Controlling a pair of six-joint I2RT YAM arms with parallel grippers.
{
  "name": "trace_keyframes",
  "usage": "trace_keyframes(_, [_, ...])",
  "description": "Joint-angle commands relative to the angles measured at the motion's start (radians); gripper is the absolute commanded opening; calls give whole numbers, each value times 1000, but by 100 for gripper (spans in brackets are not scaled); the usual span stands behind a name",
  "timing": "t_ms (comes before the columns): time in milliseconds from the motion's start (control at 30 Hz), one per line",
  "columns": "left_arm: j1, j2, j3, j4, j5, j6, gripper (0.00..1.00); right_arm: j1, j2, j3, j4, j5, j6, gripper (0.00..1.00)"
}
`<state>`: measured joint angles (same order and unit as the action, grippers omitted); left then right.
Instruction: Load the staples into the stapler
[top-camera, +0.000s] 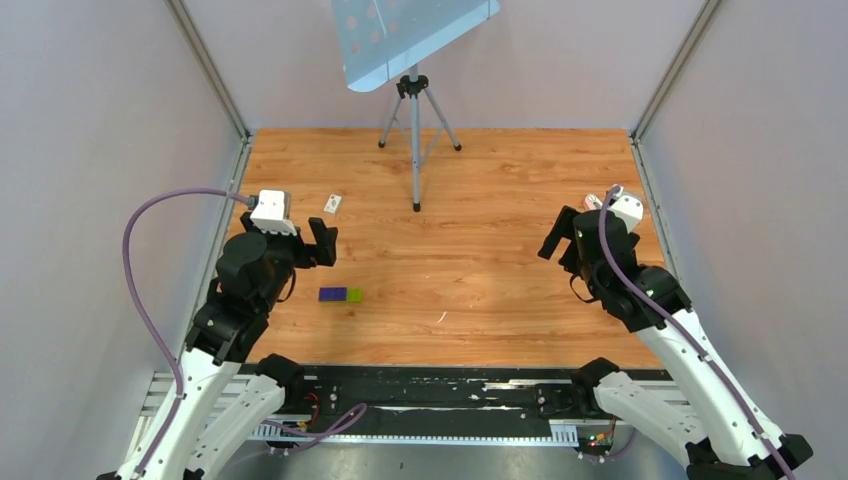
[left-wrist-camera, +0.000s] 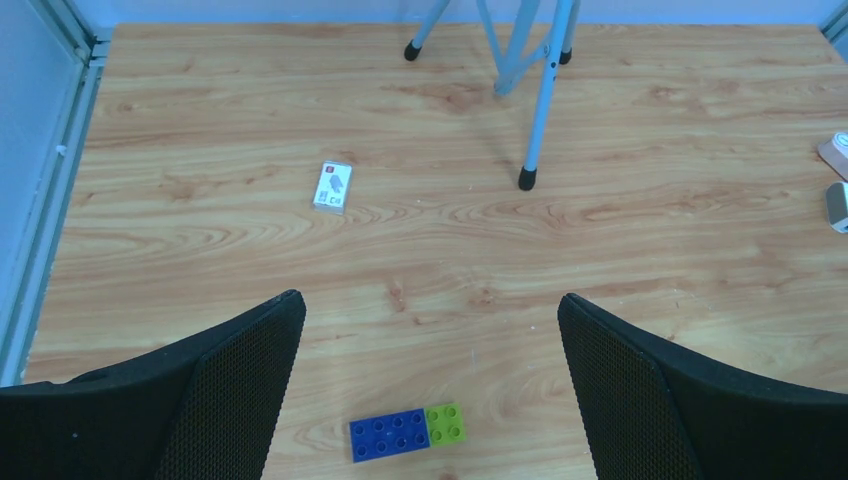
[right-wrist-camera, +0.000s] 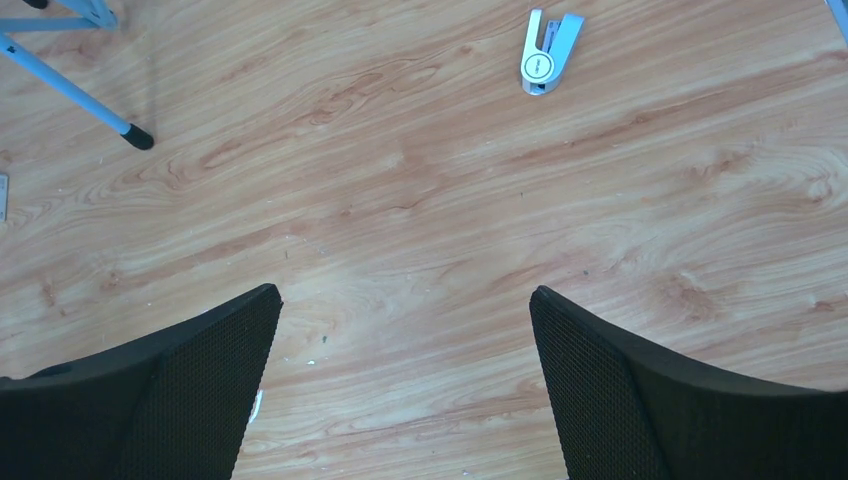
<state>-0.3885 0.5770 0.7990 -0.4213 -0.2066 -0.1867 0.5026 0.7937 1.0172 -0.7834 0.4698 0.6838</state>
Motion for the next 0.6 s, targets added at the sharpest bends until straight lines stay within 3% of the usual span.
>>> trace_keyframes(0, [-3, -20, -12, -3, 14, -8, 100, -12, -3, -41, 5, 4, 3, 100])
trace_keyframes(267, [-3, -11, -15, -8, 32, -16, 100, -12, 69, -89, 122, 59, 28, 100])
trace_keyframes(467, [-3, -12, -24, -9, 11, -20, 100, -18, 281, -55, 169, 170, -5, 100])
trace_keyframes(567, [-3, 3, -22, -11, 29, -22, 100, -57, 421, -8, 206, 191, -109, 100])
